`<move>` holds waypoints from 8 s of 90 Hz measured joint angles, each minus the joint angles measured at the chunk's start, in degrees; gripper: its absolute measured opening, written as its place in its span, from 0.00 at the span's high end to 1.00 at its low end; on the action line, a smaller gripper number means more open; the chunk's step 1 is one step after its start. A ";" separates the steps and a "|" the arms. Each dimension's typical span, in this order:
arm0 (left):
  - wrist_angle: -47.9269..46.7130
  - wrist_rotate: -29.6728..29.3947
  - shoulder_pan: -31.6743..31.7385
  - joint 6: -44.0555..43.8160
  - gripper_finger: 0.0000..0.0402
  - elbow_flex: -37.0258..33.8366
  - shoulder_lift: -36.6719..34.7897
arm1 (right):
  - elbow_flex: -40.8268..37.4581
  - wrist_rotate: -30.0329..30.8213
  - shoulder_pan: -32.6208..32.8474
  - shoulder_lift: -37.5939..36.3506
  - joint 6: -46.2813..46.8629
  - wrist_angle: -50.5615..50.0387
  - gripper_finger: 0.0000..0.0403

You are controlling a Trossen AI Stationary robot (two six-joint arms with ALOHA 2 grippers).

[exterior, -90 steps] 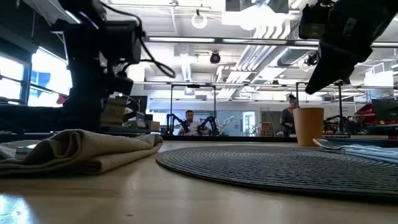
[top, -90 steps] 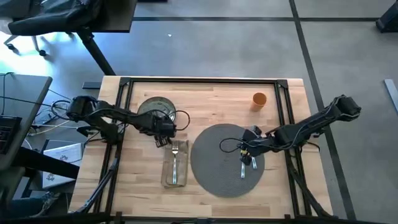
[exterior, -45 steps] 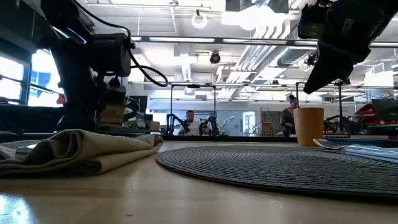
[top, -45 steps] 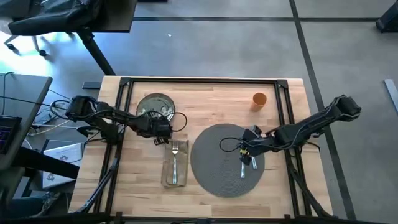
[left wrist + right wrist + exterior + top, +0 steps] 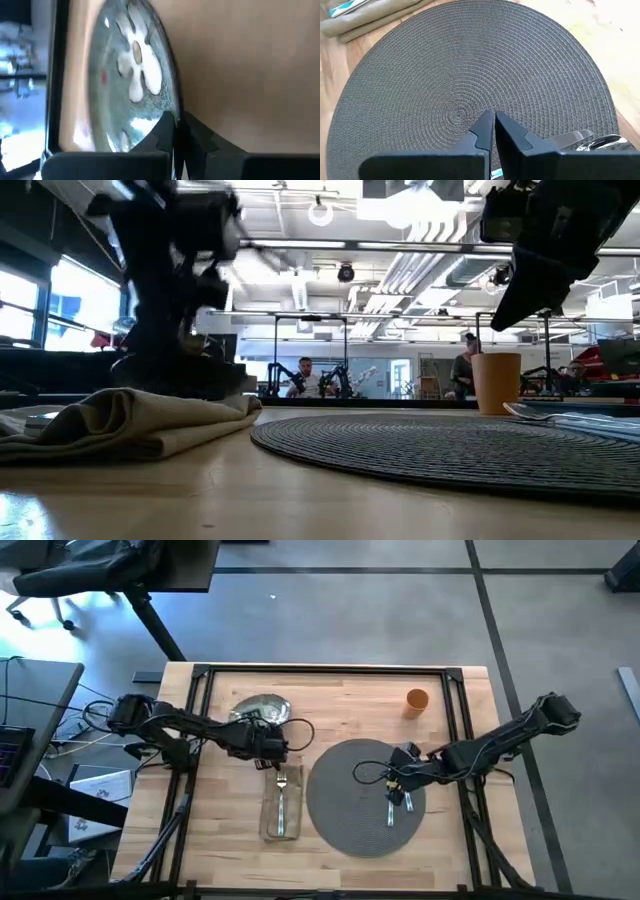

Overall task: Set table place
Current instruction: Put the green plate to the left of the blue table knife on the gray placemat, then adjust the gray placemat, then adjust the silverware on the gray placemat

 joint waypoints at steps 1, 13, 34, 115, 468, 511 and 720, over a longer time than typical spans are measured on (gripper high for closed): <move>-0.15 0.56 -0.19 0.36 1.00 0.71 0.00 | 0.00 0.00 0.00 0.00 0.16 0.00 1.00; 0.52 4.34 -3.51 3.98 1.00 9.22 0.43 | 0.00 -0.08 -0.15 -0.19 1.93 0.00 1.00; 0.48 1.29 -10.67 9.50 1.00 25.19 9.97 | 0.00 -1.62 0.23 -0.20 5.00 -1.97 1.00; 12.15 4.72 -18.52 16.16 0.99 52.47 42.16 | 0.03 6.34 18.91 -0.26 35.08 -20.06 1.00; 12.56 13.99 -17.30 -14.24 0.60 26.39 28.02 | -8.41 -6.38 4.59 12.63 -5.10 14.31 1.00; 12.60 13.81 -17.30 -14.21 0.60 26.41 28.00 | -8.57 -10.49 4.48 7.38 -5.10 9.25 1.00; 14.47 14.14 -17.28 -13.84 0.60 26.46 27.93 | -8.50 -10.02 7.98 12.10 26.23 12.10 0.62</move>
